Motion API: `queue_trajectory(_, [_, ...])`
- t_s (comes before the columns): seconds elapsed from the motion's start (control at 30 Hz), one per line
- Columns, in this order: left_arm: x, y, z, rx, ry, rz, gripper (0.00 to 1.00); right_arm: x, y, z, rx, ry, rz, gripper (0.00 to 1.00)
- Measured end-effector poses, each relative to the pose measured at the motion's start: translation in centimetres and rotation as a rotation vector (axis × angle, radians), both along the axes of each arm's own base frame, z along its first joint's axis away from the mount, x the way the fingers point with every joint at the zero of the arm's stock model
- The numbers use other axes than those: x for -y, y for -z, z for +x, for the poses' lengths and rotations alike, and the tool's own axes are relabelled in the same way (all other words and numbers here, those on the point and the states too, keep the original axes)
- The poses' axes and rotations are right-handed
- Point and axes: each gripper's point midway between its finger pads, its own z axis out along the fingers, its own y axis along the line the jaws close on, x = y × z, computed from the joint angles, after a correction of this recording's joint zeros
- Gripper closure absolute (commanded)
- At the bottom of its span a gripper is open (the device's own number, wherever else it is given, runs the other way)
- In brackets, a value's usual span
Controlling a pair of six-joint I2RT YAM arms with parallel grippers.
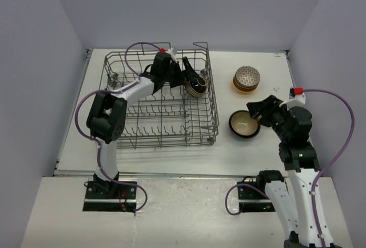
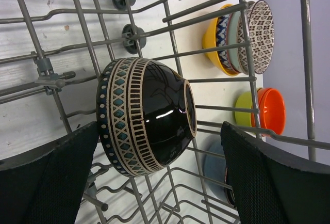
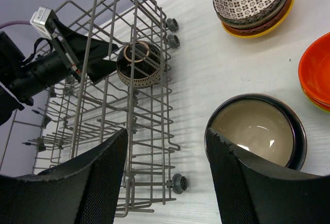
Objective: Unload the bowls from the dish rack
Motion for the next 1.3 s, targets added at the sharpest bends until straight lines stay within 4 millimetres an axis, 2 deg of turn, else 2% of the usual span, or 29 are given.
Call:
queue_trajectory(0.2, [0.3, 0.2, -0.5, -0.014, 0.017, -0.027, 0.01, 0.0, 0.0, 0.0, 0.0, 0.0, 0.0, 0.37])
queue_trajectory(0.47, [0.9, 0.6, -1.3, -0.028, 0.044, -0.113, 0.12, 0.0, 0.2, 0.1, -0.008, -0.002, -0.003, 0.37])
queue_trajectory(0.63, [0.8, 0.7, -1.2, -0.017, 0.034, -0.164, 0.25, 0.0, 0.2, 0.1, -0.007, -0.004, -0.004, 0.37])
queue_trajectory(0.8, [0.6, 0.5, -1.1, -0.002, 0.021, -0.208, 0.32, -0.4, 0.2, 0.0, -0.008, -0.024, -0.001, 0.38])
queue_trajectory(0.9, [0.5, 0.4, -1.0, 0.005, 0.018, -0.225, 0.33, -0.6, 0.3, 0.0, -0.013, -0.037, 0.003, 0.38])
queue_trajectory(0.97, [0.6, 0.2, -1.0, 0.008, 0.018, -0.234, 0.38, -0.7, 0.3, 0.0, -0.016, -0.046, 0.006, 0.38])
queue_trajectory(1.3, [1.9, -3.3, -1.1, 0.056, 0.066, -0.369, 0.46, -1.1, 0.5, 0.1, -0.025, -0.068, 0.013, 0.39])
